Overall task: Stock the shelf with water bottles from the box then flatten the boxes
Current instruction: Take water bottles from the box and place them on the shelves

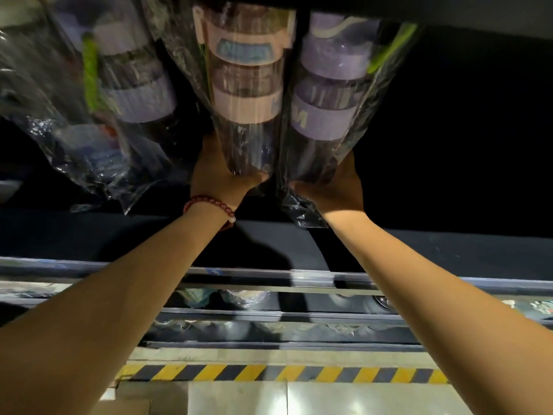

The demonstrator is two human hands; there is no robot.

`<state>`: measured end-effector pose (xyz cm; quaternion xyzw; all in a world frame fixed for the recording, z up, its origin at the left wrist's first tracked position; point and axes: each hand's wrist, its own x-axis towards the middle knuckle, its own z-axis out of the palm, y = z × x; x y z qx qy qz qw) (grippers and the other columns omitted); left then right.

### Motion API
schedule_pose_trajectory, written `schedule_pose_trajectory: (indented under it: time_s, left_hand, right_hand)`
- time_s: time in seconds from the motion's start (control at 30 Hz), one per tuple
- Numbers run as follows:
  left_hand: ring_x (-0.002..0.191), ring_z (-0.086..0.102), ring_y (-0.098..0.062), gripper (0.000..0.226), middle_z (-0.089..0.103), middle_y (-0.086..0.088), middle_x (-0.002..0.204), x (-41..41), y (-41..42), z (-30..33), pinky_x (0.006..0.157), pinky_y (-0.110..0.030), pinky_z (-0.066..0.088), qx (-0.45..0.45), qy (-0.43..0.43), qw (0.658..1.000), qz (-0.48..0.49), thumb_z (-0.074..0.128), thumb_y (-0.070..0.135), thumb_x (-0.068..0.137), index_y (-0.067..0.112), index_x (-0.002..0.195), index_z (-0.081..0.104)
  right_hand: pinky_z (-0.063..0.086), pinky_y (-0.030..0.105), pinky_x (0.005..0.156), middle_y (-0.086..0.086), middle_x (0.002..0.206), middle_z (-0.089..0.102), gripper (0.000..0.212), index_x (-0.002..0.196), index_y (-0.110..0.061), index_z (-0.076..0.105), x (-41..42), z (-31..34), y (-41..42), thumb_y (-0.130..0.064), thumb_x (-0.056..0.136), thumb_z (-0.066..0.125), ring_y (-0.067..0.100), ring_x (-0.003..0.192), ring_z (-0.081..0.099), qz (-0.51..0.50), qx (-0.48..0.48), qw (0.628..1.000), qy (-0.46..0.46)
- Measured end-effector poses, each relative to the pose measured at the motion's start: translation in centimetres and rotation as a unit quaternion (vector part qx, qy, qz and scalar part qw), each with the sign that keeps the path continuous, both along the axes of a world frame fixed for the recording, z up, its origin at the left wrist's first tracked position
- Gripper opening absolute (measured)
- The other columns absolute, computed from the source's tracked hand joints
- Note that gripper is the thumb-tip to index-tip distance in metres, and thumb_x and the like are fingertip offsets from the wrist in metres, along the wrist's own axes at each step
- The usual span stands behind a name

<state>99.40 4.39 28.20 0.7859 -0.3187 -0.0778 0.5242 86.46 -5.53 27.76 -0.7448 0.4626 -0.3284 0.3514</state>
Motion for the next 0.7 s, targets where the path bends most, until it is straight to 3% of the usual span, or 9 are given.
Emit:
schedule_pose_trajectory:
  time_s: [0.1, 0.2, 0.33, 0.53, 0.63, 0.7]
  left_hand:
    - [0.118, 0.049, -0.018, 0.083, 0.050, -0.011, 0.132, 0.4, -0.6, 0.0, 0.090, -0.015, 0.033, -0.003, -0.007, 1.000, 0.007, 0.084, 0.013, 0.063, 0.003, 0.134, 0.041]
    - [0.123, 0.047, -0.021, 0.087, 0.048, -0.012, 0.135, 0.8, -1.0, 0.1, 0.093, -0.014, 0.033, 0.003, -0.019, 1.000, 0.008, 0.085, 0.015, 0.063, 0.003, 0.136, 0.039]
    - [0.126, 0.046, -0.022, 0.091, 0.047, -0.012, 0.137, 1.0, -1.0, 0.2, 0.102, -0.025, 0.036, 0.014, -0.019, 1.000, 0.009, 0.085, 0.018, 0.063, 0.004, 0.138, 0.037]
    - [0.121, 0.050, -0.020, 0.084, 0.052, -0.008, 0.133, 1.3, -0.4, 0.6, 0.090, -0.014, 0.034, 0.042, -0.006, 0.999, -0.005, 0.086, 0.021, 0.062, 0.007, 0.134, 0.045]
    - [0.122, 0.050, -0.023, 0.084, 0.052, -0.008, 0.133, 1.0, 0.3, 1.2, 0.094, -0.020, 0.036, 0.069, -0.017, 0.997, -0.018, 0.085, 0.025, 0.062, 0.010, 0.134, 0.045]
    - [0.121, 0.051, -0.026, 0.098, 0.053, -0.009, 0.132, 0.7, 1.0, 1.8, 0.102, -0.031, 0.040, 0.067, 0.009, 0.998, -0.021, 0.085, 0.037, 0.052, 0.012, 0.136, 0.042]
  right_hand:
    - [0.042, 0.028, 0.093, 0.015, 0.132, 0.054, 0.090, 0.135, -0.003, 0.040, 0.6, -0.2, -0.4, -0.017, 0.060, 0.089, 0.028, 0.120, 0.054, 0.000, -0.026, 1.000, -0.017]
    - [0.037, 0.024, 0.094, 0.013, 0.136, 0.051, 0.090, 0.137, -0.005, 0.038, 1.0, -0.2, -0.7, -0.019, 0.064, 0.087, 0.027, 0.124, 0.050, 0.007, -0.037, 0.999, -0.009]
    - [0.037, 0.022, 0.092, 0.013, 0.135, 0.051, 0.087, 0.137, -0.006, 0.038, 1.2, -0.1, -0.9, -0.019, 0.065, 0.086, 0.028, 0.123, 0.050, 0.010, -0.027, 0.999, -0.017]
    - [0.030, 0.015, 0.092, 0.012, 0.141, 0.044, 0.091, 0.139, -0.005, 0.035, 1.0, 0.3, -0.9, -0.019, 0.065, 0.086, 0.025, 0.129, 0.044, 0.017, -0.013, 1.000, 0.003]
    - [0.030, 0.016, 0.093, 0.011, 0.141, 0.045, 0.094, 0.139, -0.007, 0.036, 0.8, 0.7, -0.8, -0.024, 0.062, 0.087, 0.024, 0.129, 0.043, 0.028, -0.013, 0.999, 0.023]
    - [0.034, 0.024, 0.099, 0.010, 0.141, 0.046, 0.101, 0.140, -0.010, 0.036, 0.7, 1.0, -0.5, -0.032, 0.057, 0.089, 0.025, 0.130, 0.043, 0.035, -0.012, 0.999, 0.029]
